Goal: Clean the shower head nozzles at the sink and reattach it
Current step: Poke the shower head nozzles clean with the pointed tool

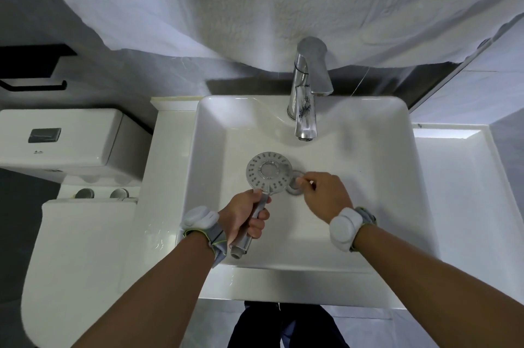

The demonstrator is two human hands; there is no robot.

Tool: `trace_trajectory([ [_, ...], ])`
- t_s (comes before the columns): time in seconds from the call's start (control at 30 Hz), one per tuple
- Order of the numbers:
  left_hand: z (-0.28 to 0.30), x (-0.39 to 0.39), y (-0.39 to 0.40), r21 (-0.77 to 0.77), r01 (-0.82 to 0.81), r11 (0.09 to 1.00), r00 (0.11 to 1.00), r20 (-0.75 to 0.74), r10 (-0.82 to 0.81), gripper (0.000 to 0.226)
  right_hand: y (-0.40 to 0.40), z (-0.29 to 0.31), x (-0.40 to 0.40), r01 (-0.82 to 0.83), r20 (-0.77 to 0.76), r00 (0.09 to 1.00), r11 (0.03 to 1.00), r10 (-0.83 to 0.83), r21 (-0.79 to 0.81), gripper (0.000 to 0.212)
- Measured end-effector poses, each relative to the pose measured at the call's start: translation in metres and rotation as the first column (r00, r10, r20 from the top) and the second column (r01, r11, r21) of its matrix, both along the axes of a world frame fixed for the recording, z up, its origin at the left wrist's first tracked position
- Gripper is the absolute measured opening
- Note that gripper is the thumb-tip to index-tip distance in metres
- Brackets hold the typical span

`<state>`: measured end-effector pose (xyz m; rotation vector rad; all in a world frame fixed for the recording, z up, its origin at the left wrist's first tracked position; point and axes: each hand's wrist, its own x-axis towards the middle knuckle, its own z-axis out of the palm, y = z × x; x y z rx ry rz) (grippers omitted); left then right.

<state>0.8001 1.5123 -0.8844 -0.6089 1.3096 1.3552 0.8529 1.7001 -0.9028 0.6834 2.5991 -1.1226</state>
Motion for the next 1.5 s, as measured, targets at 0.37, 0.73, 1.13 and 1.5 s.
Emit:
trace_trajectory([
  [0.37, 0.006, -0.002, -0.006, 0.006, 0.014, 1.000, 0.984, -0.176, -0.013, 0.015, 0.019, -0.057, 0.010, 0.008, 0.284, 0.958, 0.994, -0.040, 0.112, 0.036],
  [0.73, -0.002, -0.002, -0.001, -0.107, 0.059, 0.992, 0.978, -0.192, -0.079, 0.015, -0.006, -0.012, 0.012, 0.119, 0.075, 0.991, 0.990, -0.114, -0.071, 0.029],
  [1.13, -0.004, 0.002, 0.010, -0.171, 0.149, 0.974, 0.935, -0.297, -0.195, 0.012, -0.036, 0.010, 0.016, -0.191, 0.003, 0.981, 0.969, 0.193, 0.155, 0.023],
  [1.5, -0.013, 0.004, 0.009, -0.257, 0.268, 0.929, 0.866, -0.358, -0.349, 0.010, -0.014, 0.013, -0.001, 0.026, 0.027, 0.999, 0.997, -0.029, 0.078, 0.026],
])
